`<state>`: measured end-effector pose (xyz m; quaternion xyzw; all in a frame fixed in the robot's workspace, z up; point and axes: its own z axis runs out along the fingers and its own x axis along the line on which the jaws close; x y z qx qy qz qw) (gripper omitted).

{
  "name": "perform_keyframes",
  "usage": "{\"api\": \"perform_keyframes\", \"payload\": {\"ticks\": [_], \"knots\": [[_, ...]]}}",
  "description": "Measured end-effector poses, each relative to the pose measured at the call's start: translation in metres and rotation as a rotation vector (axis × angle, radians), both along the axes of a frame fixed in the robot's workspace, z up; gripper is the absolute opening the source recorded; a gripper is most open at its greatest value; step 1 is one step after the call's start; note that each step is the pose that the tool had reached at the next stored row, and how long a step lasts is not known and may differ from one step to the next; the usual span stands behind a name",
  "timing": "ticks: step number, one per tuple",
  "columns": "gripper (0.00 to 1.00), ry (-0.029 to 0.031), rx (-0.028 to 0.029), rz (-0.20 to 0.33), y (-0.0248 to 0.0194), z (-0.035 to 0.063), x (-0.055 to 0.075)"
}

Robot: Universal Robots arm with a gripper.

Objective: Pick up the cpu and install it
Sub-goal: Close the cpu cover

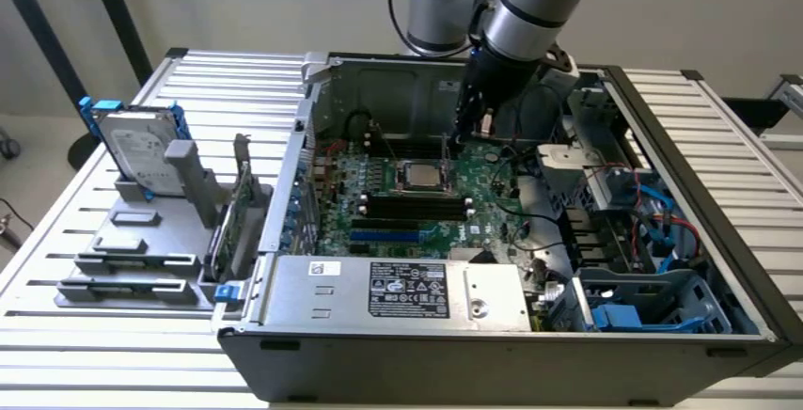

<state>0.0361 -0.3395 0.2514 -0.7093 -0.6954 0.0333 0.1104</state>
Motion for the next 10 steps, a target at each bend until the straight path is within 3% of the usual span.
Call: {"api": "perform_keyframes", "payload": {"ticks": [2, 3, 7, 10], "knots": [[0.11, 0.0306, 0.0001, 0.000, 0.0000, 0.0000, -0.004], [0.11, 0.0430, 0.0001, 0.000, 0.0000, -0.0001, -0.006], [0.11, 0.0850, 0.0000, 0.000, 0.0000, -0.0004, -0.014], [0.11, 0.1132, 0.0000, 0.000, 0.0000, -0.0007, -0.021]]}}
